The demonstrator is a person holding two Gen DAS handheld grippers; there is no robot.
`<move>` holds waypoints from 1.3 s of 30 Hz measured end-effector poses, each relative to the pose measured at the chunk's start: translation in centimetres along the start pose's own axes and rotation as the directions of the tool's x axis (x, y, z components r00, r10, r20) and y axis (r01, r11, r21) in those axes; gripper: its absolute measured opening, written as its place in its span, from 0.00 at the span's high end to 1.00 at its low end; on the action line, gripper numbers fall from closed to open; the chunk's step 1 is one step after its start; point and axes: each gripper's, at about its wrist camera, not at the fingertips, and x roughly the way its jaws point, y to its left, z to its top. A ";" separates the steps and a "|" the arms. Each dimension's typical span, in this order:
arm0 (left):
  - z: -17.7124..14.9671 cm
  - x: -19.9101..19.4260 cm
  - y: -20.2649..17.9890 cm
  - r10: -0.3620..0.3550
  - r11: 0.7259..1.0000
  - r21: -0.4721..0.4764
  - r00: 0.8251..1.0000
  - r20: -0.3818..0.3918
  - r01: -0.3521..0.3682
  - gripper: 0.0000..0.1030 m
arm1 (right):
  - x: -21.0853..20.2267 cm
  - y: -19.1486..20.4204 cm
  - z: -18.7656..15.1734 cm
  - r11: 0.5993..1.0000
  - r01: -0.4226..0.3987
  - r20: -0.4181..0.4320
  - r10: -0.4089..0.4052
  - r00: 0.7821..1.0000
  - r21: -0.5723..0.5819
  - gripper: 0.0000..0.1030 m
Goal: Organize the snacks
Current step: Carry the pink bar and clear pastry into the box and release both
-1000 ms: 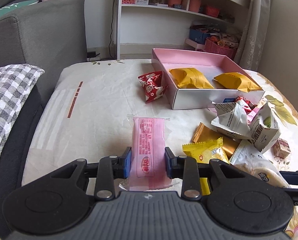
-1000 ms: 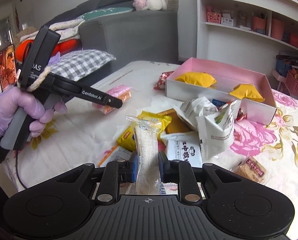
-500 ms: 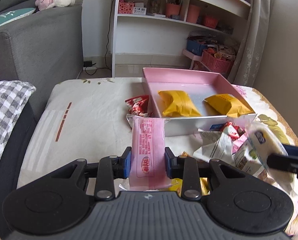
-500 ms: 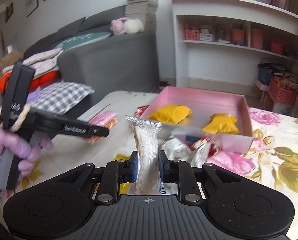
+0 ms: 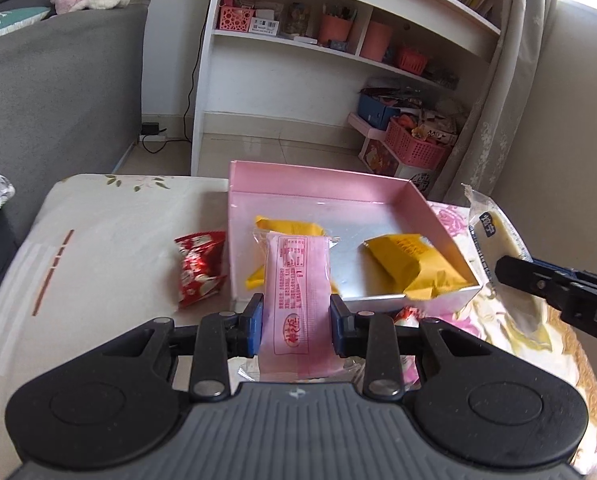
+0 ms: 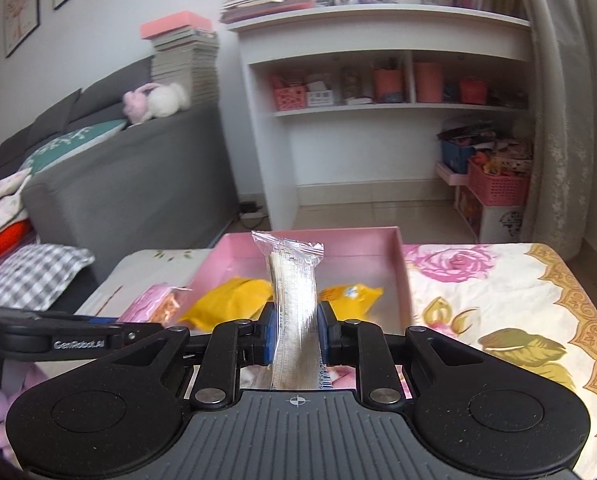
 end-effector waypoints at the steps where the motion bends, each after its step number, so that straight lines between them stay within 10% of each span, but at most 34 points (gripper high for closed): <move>1: 0.1 0.3 -0.3 -0.002 1.000 -0.002 1.000 0.002 0.002 0.71 | 0.4 -0.5 0.2 1.000 0.009 -0.002 -0.009 1.000 0.013 0.81; 31: 2.8 11.0 -3.2 -0.007 0.989 0.146 0.999 -0.032 0.012 0.71 | 13.3 -7.8 2.7 0.985 0.011 -0.097 0.006 0.995 0.171 0.85; 39: 2.8 9.3 -3.4 -0.028 0.990 0.137 1.000 0.006 0.027 0.34 | 12.5 -7.9 2.9 0.979 0.030 -0.093 -0.011 0.996 0.200 0.76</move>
